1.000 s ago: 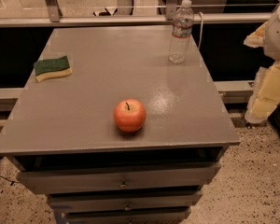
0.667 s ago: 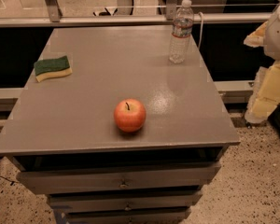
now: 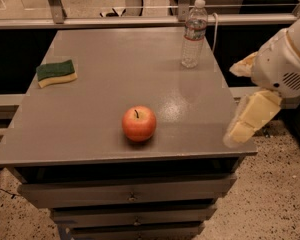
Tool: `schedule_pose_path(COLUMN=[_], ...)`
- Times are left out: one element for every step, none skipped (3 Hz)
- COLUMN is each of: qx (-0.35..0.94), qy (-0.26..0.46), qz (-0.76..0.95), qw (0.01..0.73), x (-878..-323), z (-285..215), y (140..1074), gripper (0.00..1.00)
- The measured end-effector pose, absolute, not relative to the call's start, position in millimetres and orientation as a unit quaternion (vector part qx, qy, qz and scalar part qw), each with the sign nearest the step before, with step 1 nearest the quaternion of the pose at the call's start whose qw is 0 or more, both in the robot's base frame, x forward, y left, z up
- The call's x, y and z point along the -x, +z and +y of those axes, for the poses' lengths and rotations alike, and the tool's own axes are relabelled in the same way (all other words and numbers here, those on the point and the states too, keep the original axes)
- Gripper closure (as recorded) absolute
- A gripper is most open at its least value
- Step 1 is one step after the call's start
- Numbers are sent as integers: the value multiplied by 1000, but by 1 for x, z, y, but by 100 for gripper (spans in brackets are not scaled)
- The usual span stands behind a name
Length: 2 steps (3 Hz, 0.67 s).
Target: Pick apple
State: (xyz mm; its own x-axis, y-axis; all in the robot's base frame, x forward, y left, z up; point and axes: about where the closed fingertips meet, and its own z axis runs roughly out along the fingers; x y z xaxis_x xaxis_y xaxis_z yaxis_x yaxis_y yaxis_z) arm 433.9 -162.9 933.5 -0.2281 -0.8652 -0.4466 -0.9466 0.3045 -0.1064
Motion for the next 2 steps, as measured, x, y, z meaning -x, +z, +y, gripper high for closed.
schedule_pose_path(qx=[587, 597], qy=[177, 238], qz=[747, 703], qw=[258, 305], x=[-432, -431], z=[-106, -54], y=[917, 909], gripper=[0, 0])
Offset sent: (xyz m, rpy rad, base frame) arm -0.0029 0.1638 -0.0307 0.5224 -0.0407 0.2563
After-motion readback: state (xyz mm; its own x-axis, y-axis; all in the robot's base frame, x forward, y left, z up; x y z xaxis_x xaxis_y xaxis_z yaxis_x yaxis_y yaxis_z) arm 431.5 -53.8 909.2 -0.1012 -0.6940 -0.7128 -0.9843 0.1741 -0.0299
